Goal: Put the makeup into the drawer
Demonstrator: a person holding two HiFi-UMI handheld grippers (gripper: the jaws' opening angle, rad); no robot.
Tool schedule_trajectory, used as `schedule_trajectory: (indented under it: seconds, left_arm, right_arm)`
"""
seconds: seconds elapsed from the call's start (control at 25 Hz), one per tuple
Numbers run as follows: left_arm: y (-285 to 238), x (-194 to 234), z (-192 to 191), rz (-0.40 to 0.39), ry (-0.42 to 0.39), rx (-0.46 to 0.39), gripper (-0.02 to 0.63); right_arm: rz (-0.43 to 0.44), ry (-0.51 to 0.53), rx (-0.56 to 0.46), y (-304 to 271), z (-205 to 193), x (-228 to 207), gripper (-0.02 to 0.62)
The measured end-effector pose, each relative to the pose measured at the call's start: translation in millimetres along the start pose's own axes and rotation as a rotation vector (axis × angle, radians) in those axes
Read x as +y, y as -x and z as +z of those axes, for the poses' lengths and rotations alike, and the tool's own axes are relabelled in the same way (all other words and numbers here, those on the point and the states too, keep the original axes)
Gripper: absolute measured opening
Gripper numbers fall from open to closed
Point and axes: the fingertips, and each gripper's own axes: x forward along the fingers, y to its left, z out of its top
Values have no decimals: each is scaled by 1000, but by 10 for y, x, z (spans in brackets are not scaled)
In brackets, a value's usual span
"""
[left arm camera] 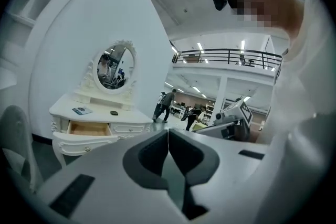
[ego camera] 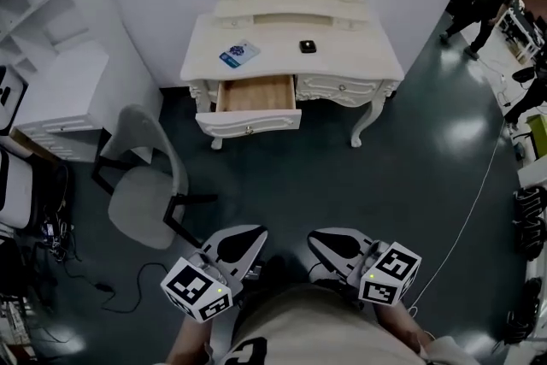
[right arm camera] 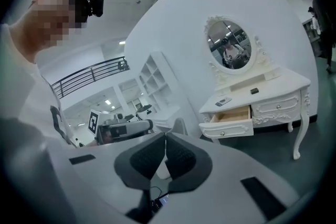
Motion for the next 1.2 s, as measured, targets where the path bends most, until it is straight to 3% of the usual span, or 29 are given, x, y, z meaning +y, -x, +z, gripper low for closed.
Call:
schedule_trajectory:
  seconds: [0.16, 0.36, 0.56, 0.96, 1.2]
  left_arm:
    - [-6, 297, 98, -29, 28, -12, 57]
    - [-271, 352, 302, -96, 24, -35, 57]
    - [-573, 459, 342, -112, 30, -21, 57]
    - [-1665, 687, 719, -80, -12, 29, 57]
    - [-2100, 1009, 875, 50, -55, 54, 58]
  right_arm:
    - [-22, -5, 13, -239, 53, -50, 29]
    - [-40, 33, 27, -382, 249, -182, 29]
    - [-18, 45, 51, -572, 328, -448, 29]
    - [51, -17, 18, -487, 939, -1442, 29]
    - [116, -52, 38, -441, 1109, -1991, 29]
